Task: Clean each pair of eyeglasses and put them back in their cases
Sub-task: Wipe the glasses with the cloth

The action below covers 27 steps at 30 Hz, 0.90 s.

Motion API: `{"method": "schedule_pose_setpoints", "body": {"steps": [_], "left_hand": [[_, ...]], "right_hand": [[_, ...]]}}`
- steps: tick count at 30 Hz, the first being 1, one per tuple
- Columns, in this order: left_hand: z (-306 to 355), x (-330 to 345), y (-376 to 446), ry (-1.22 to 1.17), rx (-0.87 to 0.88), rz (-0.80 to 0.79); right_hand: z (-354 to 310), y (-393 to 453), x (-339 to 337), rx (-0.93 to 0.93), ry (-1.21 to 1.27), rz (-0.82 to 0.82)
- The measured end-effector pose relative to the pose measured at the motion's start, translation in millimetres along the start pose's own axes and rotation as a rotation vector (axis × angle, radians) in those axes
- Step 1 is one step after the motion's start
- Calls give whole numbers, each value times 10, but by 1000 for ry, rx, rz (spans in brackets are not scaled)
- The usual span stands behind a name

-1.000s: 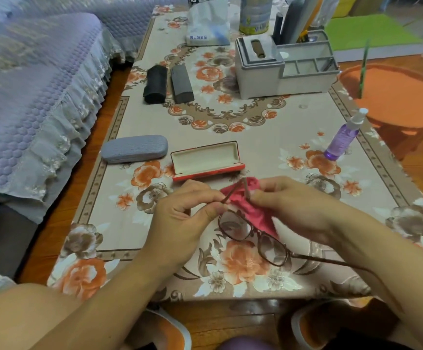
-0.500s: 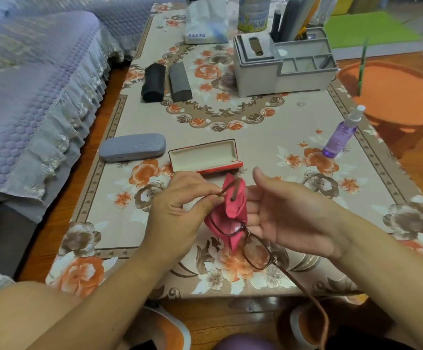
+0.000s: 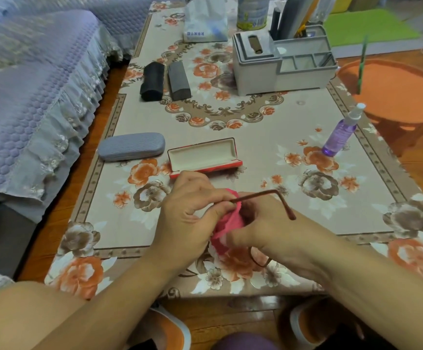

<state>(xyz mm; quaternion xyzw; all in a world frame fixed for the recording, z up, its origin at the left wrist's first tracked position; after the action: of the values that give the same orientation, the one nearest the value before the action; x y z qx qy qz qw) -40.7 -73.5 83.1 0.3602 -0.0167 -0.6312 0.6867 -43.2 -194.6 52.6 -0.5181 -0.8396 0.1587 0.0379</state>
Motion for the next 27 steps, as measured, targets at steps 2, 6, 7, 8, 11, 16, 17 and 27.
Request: {"method": "schedule_pose_setpoints", "body": {"steps": [2,6,7,8,11,16,17,27], "left_hand": [[-21,7,11,-28,-12,-2],[-23,32,4,-96,-25,-27],[-20,40,2,-92,-19,-35],[-30,48,3,-91,-19,-39],[-116,57,10,-142,-71,-44],[-120,64,21,-144,-65,-54],[-110,59,20,-157,-63,-55],[-197,55,22,-235,-171,-13]], "right_hand": [[-50,-46,6,-9,5,-14],[-66,6,-99,21,7,-17],[-44,23,-96,45,28,-49],[-27,35,-83,63,43,-81],[-17,84,-65,56,115,-101],[41,51,24,105,198,-174],[80,50,25,128,185,-182],[158,56,42,186,212,-117]]}}
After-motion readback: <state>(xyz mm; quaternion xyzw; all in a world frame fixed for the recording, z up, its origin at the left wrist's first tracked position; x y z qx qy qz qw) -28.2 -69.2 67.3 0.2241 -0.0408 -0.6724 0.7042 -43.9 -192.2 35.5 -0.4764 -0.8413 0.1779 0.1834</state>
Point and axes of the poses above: each hand's wrist, its own y-axis towards the middle knuckle, its own x-axis out of the palm, z = x × y, the point moved 9 cm from there along y, towards the middle knuckle, and after that the axes turned 4 degrees about z, right-handed, at the moved point
